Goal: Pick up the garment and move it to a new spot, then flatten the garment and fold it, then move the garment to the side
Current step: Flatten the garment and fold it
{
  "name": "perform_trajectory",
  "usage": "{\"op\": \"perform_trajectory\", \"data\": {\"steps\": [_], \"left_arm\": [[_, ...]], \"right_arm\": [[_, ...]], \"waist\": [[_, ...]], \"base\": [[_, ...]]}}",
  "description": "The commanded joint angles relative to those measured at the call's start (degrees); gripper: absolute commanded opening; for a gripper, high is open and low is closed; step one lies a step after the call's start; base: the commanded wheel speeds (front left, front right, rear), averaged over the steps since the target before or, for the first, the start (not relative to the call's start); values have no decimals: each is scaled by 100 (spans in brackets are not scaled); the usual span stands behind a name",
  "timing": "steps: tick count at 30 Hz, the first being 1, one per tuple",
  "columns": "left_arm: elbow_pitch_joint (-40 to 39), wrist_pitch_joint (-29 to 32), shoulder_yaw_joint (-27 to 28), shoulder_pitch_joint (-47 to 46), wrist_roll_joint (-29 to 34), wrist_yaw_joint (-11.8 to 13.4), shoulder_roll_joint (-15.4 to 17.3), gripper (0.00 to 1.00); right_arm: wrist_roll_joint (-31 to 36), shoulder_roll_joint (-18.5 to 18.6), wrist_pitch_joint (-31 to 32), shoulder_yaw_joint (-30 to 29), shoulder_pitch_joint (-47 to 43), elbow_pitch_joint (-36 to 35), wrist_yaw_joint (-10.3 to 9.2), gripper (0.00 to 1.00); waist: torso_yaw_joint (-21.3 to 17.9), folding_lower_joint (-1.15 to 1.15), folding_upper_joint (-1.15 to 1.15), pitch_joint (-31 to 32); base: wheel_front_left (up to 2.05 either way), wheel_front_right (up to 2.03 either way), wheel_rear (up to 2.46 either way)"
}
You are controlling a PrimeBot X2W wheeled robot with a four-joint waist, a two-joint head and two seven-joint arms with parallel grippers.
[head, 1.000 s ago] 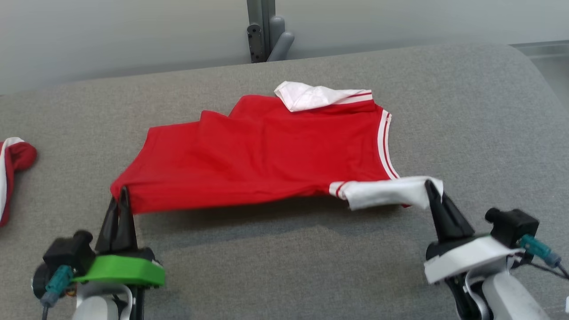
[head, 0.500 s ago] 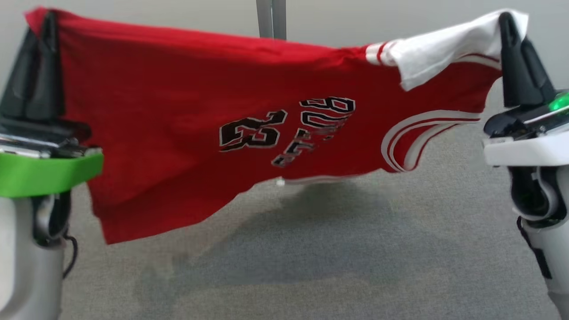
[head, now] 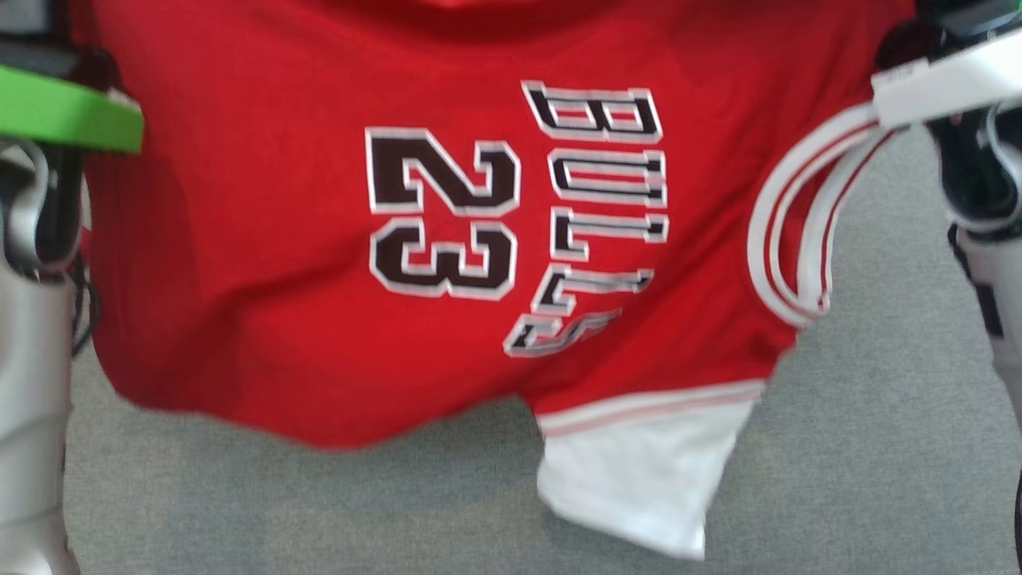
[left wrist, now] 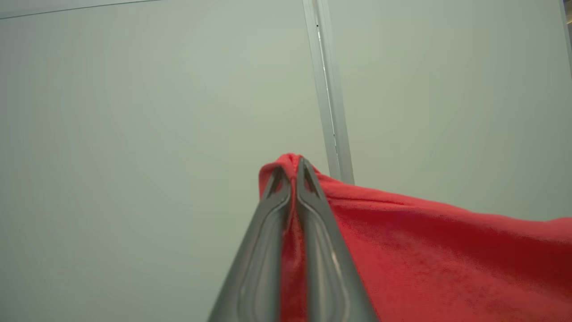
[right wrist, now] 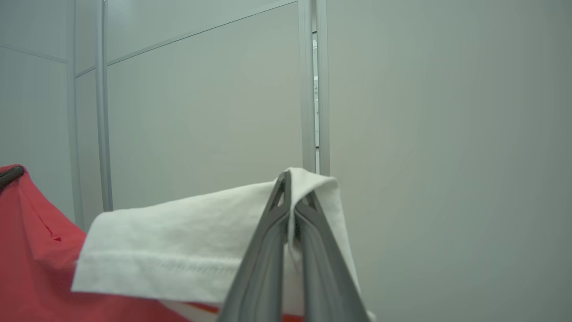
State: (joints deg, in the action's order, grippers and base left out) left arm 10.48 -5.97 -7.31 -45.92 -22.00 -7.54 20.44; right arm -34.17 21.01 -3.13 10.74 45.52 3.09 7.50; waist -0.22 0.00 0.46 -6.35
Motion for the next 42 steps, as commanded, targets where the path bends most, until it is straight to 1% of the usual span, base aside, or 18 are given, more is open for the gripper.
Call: {"op": "perform_trajectory", "data": {"steps": [1, 3, 5, 7, 9, 12, 14, 17, 19, 20, 21, 26, 28, 29, 32, 33, 36, 42], "left_arm": [[193, -97, -35, -426, 84, 17, 1, 0], [673, -304, -160, -1045, 202, 15, -55, 0], [1105, -570, -266, -1655, 363, 15, -54, 0], [1476, -756, -347, -2190, 450, 14, -64, 0], [1724, -861, -399, -2623, 433, 13, -69, 0], [2013, -917, -471, -2819, 285, 13, -89, 0], [2022, -918, -512, -2680, 143, 12, -39, 0], [2088, -920, -498, -2078, -130, 12, -37, 0], [2140, -920, -516, -1551, -248, 13, -77, 0], [2187, -921, -439, -1265, -341, 13, -101, 0], [2341, -921, -377, -576, -503, 14, -223, 0], [2646, -918, -325, 888, -777, 13, -541, 0], [2685, -918, -257, 1375, -763, 13, -651, 0], [2685, -918, -257, 1375, -763, 13, -651, 0], [2697, -918, -158, 2013, -661, 13, -837, 0], [2691, -918, -138, 2200, -598, 13, -887, 0], [2685, -918, 56, 2765, -474, 13, -1025, 0], [2656, -918, 265, 3865, -176, 13, -1279, 0]], "right_arm": [[123, -4, -36, 54, 443, 182, -3, 0], [317, -83, -174, 98, 1184, 685, -5, 0], [491, -229, -431, 40, 1860, 1204, -6, 0], [686, -281, -736, 22, 2501, 1629, -2, 0], [889, -257, -938, 2, 3006, 1979, -3, 0], [866, -232, -1093, -90, 3351, 2364, -3, 0], [736, -203, -1153, -165, 3273, 2505, -4, 0], [509, -29, -1182, -7, 2678, 2575, -4, 0], [255, 59, -1199, 229, 2070, 2473, -5, 0], [101, 124, -1206, 257, 1740, 2422, -6, 0], [-221, 168, -1214, 412, 937, 2355, -6, 0], [-915, 136, -1213, 498, -779, 2295, -6, 0], [-1072, 70, -1214, 486, -1317, 2291, -6, 0], [-1072, 70, -1214, 486, -1317, 2291, -6, 0], [-1180, 71, -1214, 674, -1990, 2324, -6, 0], [-1211, 87, -1214, 778, -2201, 2351, -6, 0], [-1283, 124, -1214, 837, -2778, 2471, -6, 0], [-1311, 102, -1214, 917, -3879, 2584, -7, 0]], "waist": [[-8, 0, -46, -1382], [-24, 0, -46, -1707], [-54, 0, -46, -1894], [-67, 0, -46, -1941], [-73, 0, -46, -1943], [-74, 0, -46, -1880], [-99, 0, -46, -1835], [-121, 0, -46, -1814], [-141, 0, -46, -1788], [-153, 0, -46, -1769], [-179, 0, -46, -1700], [-258, 0, -46, -1439], [-288, 0, -46, -1272], [-288, 0, -46, -1272], [-332, 0, -46, -953], [-340, 0, -46, -804], [-366, 0, -46, -370], [-385, 0, -46, 471]], "base": [[0, 0, 0], [0, 0, 0], [0, 0, 0], [0, 0, 0], [0, 0, 0], [0, 0, 0], [0, 0, 0], [0, 0, 0], [0, 0, 0], [0, 0, 0], [0, 0, 0], [0, 0, 0], [0, 0, 0], [0, 0, 0], [0, 0, 0], [0, 0, 0], [0, 0, 0], [0, 0, 0]]}}
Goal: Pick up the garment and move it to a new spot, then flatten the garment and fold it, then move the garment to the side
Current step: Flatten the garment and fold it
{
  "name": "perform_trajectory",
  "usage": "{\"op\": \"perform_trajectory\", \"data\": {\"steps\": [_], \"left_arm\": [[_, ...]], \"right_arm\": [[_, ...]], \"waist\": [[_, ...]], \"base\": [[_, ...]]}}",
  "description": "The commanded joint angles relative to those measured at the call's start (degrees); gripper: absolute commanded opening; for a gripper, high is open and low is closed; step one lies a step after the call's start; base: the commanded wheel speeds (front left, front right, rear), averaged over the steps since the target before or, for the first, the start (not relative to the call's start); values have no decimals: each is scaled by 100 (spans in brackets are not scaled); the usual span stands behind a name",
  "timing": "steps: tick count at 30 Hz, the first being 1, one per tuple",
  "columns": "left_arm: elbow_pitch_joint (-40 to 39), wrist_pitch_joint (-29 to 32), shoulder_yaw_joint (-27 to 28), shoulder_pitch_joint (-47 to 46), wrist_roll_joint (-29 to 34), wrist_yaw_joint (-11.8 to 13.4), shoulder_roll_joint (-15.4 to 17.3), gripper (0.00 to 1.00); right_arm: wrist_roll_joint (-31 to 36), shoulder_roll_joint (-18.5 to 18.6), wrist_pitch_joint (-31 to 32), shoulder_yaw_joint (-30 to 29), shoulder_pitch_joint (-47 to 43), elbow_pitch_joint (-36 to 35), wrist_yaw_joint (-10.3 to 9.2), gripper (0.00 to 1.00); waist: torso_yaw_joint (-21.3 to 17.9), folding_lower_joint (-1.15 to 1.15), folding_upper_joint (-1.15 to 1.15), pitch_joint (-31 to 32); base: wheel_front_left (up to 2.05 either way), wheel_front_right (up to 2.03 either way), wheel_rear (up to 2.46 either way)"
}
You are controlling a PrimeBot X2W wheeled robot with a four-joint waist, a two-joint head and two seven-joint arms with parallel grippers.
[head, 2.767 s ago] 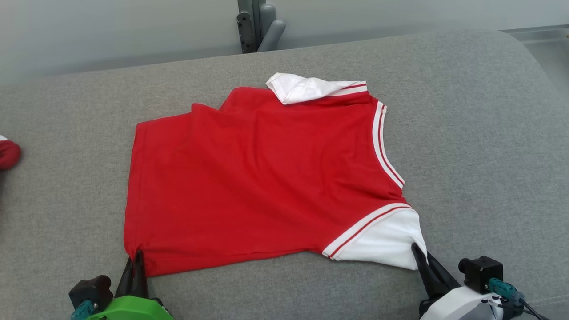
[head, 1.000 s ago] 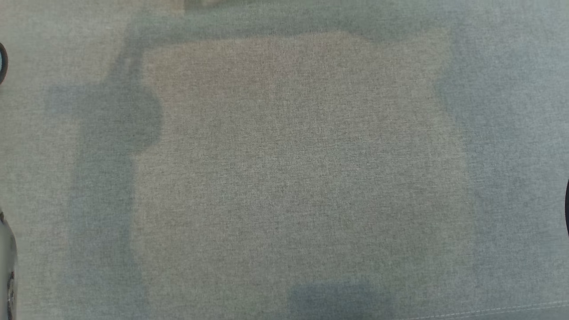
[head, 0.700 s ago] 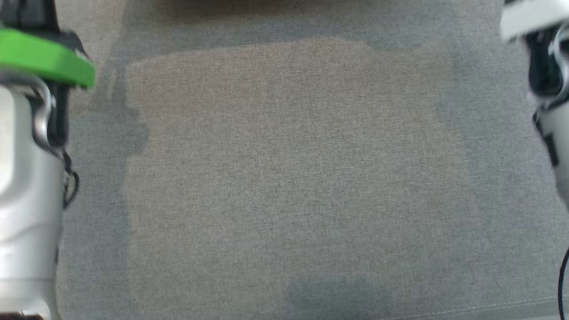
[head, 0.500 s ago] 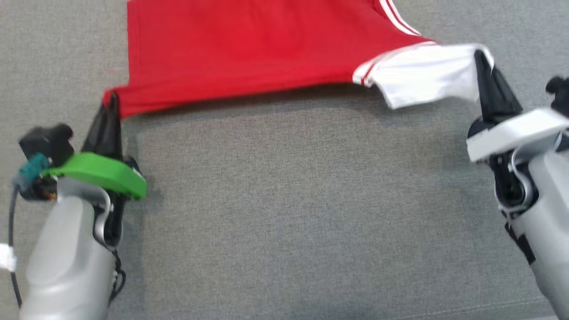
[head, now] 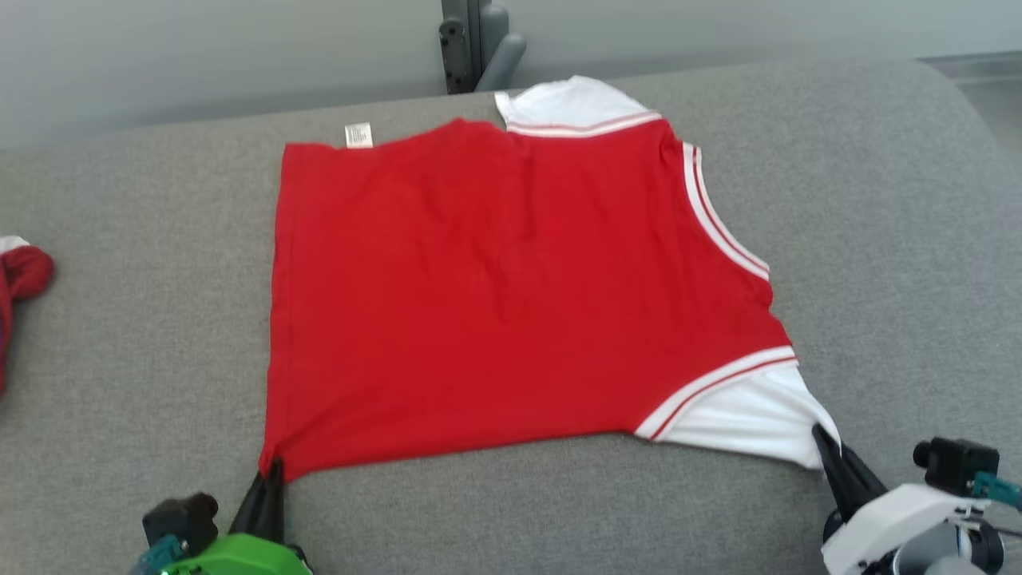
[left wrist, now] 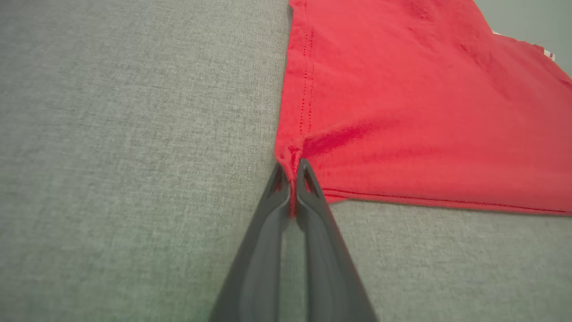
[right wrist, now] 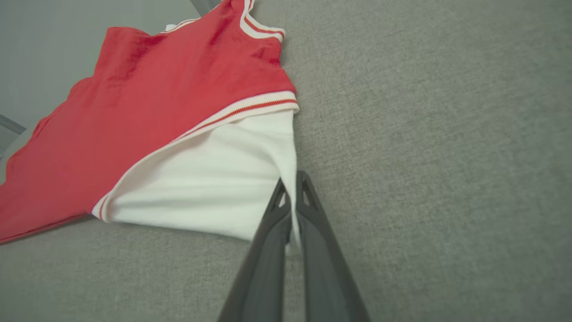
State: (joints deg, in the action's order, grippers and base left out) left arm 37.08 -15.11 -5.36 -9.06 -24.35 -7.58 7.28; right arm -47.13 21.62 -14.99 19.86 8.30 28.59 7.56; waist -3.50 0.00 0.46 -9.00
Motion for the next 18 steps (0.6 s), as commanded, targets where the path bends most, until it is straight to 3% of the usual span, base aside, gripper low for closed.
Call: {"op": "perform_trajectory", "data": {"steps": [1, 9, 18], "left_arm": [[-41, -4, 107, 322, 90, 16, -1, 0], [-322, -3, 80, 1380, 462, 16, -150, 0], [-447, -4, 230, 1992, 519, 16, -260, 0]], "right_arm": [[45, 63, -28, 20, -284, 3, -14, 0], [261, -86, -26, 67, -1240, -119, -13, 0], [165, 43, -24, 196, -2021, -273, -13, 0]], "waist": [[-57, 0, -46, 804], [9, 0, -46, 1200], [220, 0, -46, 1359]], "base": [[0, 0, 0], [0, 0, 0], [0, 0, 0]]}}
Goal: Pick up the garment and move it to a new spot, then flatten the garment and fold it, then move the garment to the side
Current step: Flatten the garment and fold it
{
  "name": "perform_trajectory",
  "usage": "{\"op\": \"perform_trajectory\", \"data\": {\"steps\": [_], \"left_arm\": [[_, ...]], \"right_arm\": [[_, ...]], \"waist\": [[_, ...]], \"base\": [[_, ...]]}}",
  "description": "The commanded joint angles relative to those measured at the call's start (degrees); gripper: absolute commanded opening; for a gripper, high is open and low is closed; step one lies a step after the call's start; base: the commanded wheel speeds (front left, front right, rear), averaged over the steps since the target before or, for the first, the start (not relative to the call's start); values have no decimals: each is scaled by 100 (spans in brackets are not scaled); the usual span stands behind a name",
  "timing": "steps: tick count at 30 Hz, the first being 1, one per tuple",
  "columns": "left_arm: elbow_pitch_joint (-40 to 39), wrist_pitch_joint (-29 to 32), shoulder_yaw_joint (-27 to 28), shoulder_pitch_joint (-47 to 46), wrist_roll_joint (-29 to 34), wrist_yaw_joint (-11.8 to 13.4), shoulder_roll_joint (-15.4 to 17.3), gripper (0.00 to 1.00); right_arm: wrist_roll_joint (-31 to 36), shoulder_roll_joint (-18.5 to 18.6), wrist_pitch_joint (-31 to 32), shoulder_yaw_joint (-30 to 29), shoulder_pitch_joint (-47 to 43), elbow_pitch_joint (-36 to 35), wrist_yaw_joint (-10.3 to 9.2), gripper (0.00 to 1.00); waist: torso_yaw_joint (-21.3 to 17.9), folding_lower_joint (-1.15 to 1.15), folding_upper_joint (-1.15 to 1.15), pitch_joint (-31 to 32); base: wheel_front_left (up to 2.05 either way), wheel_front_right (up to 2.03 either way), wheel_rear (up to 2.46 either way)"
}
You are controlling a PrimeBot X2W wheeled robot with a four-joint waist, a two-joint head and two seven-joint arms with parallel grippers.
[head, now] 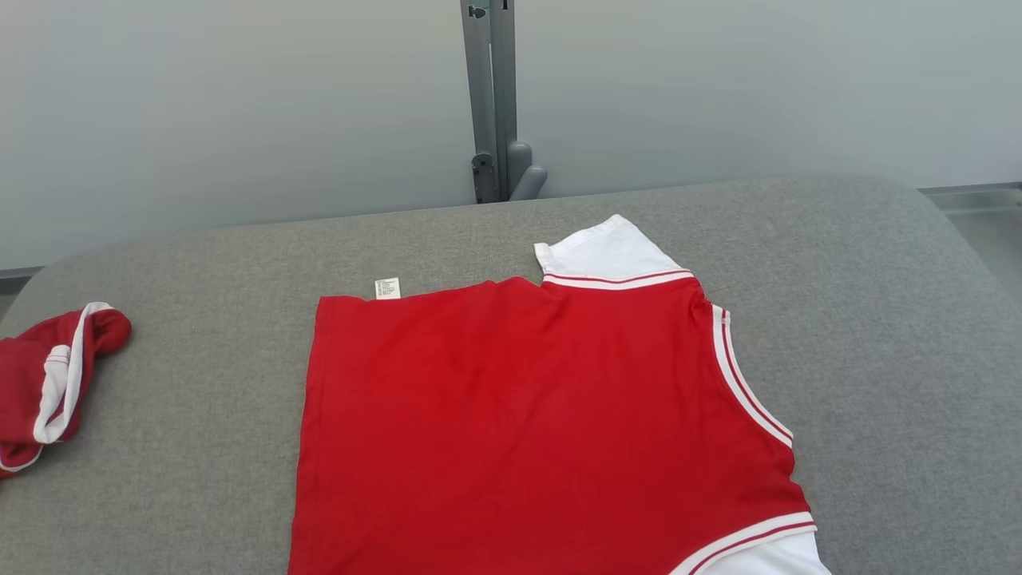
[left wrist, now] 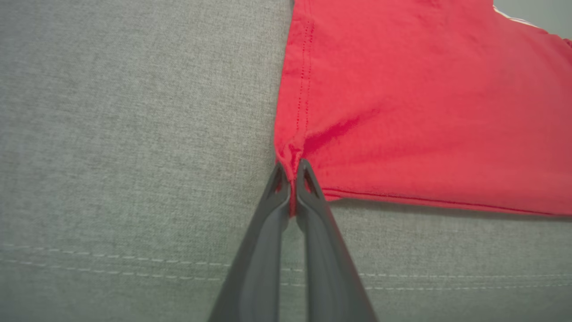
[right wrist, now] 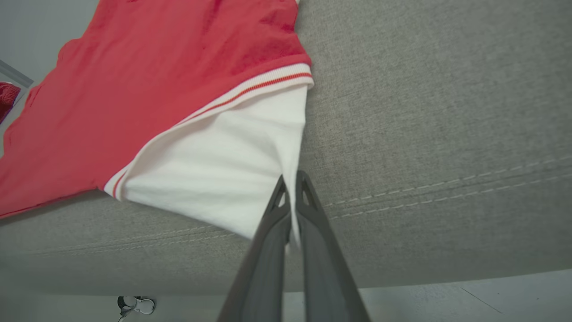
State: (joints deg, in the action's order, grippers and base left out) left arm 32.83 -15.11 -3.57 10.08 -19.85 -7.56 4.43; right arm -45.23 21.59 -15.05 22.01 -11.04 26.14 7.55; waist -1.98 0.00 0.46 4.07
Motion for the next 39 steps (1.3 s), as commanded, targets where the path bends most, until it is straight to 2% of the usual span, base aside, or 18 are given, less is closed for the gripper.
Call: {"op": "perform_trajectory", "data": {"steps": [1, 5, 12, 16, 30, 39], "left_arm": [[-11, -4, 46, 103, 103, 15, 25, 0], [-210, -4, 34, 13, 168, 15, 16, 0], [-1207, -4, -44, -413, 357, 14, 6, 0], [-1329, -4, -105, -655, 375, 14, -1, 0], [-624, -4, -249, -1746, 555, 14, 55, 0], [-371, -4, -425, -2288, 598, 14, 93, 0]], "right_arm": [[-24, 50, -18, -28, -133, -50, -12, 0], [21, 51, -19, -145, -113, -307, -11, 0], [178, -24, -18, -516, 346, -1082, -10, 0], [214, -37, -19, -557, 678, -1179, -10, 0], [701, -367, -19, -539, 2322, -155, -9, 0], [903, -417, -19, -713, 2922, 214, -9, 0]], "waist": [[82, 0, -46, 55], [113, 0, -46, 32], [176, 0, -46, -158], [209, 0, -46, -258], [337, 0, -46, -816], [470, 0, -46, -1270]], "base": [[0, 0, 0], [0, 0, 0], [0, 0, 0], [0, 0, 0], [0, 0, 0], [0, 0, 0]]}}
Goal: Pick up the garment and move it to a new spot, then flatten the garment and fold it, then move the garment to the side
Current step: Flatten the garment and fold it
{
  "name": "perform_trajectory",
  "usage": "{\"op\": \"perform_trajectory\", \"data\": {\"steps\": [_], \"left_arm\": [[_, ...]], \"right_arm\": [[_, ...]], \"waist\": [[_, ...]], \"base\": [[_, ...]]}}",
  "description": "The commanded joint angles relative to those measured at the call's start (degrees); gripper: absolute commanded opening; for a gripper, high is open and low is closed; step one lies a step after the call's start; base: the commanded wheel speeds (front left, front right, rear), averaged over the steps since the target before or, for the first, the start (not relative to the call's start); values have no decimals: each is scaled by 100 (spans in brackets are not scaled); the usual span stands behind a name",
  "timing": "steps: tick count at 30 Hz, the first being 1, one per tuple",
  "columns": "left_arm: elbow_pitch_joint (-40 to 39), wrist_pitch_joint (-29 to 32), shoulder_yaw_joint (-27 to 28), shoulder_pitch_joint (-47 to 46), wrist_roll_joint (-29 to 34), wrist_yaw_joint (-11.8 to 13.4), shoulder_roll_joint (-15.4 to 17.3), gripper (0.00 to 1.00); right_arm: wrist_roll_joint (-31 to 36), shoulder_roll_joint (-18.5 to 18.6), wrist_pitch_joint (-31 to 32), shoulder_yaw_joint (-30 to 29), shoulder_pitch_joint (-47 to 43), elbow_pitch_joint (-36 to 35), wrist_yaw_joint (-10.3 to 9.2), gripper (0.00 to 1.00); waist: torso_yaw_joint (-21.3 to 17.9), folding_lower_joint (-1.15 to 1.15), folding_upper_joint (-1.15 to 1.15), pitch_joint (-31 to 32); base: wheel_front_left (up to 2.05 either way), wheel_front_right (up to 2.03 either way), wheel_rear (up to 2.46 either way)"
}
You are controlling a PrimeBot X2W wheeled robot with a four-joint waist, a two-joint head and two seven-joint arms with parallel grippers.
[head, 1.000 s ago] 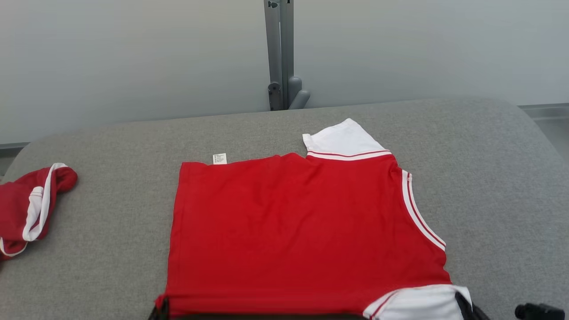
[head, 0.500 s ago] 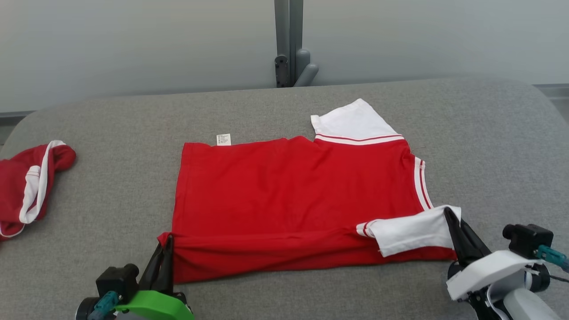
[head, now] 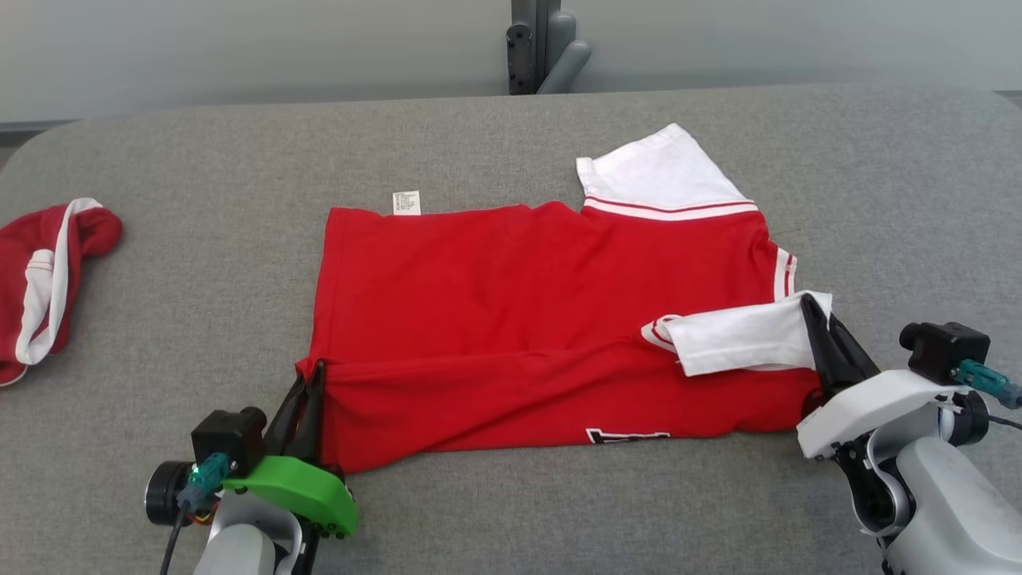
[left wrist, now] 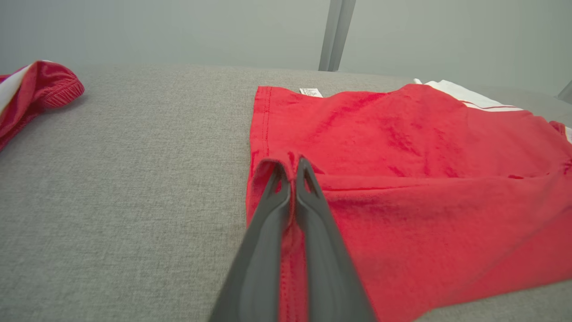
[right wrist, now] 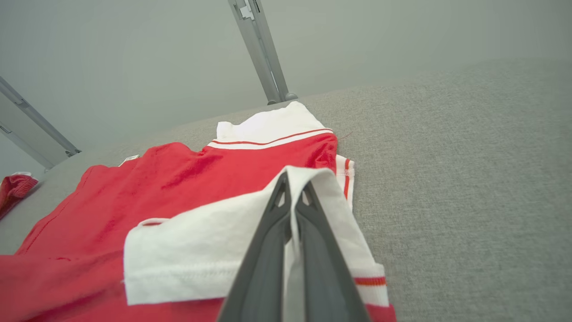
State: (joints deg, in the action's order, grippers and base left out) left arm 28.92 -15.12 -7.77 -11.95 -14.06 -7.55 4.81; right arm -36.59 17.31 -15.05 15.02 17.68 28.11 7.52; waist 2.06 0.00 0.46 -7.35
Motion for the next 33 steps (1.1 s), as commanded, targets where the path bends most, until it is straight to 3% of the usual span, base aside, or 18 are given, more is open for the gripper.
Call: {"op": "perform_trajectory", "data": {"steps": [1, 18, 19, 20, 21, 33], "left_arm": [[46, -3, -21, -136, 22, 13, 64, 0], [297, -3, 82, -849, 323, 13, -57, 0], [326, -3, 120, -876, 334, 13, -59, 8], [353, -3, 163, -899, 359, 13, -59, 48], [350, -3, 207, -927, 370, 13, -68, 100], [-141, -3, 750, -333, 670, 105, -157, 100]], "right_arm": [[72, 7, -19, -10, 96, 27, -6, 0], [300, -83, -19, -149, 625, 280, -6, 0], [280, -101, -19, -150, 641, 324, -6, 0], [245, -118, -19, -177, 665, 374, -6, 46], [224, -134, -19, -217, 710, 376, -6, 100], [734, -214, -19, -1144, -36, -83, -5, 100]], "waist": [[75, 0, -46, -167], [161, 0, -46, -638], [160, 0, -46, -654], [157, 0, -46, -664], [155, 0, -46, -671], [136, 0, -46, -349]], "base": [[0, 0, 0], [0, 0, 0], [0, 0, 0], [0, 0, 0], [0, 0, 0], [0, 0, 0]]}}
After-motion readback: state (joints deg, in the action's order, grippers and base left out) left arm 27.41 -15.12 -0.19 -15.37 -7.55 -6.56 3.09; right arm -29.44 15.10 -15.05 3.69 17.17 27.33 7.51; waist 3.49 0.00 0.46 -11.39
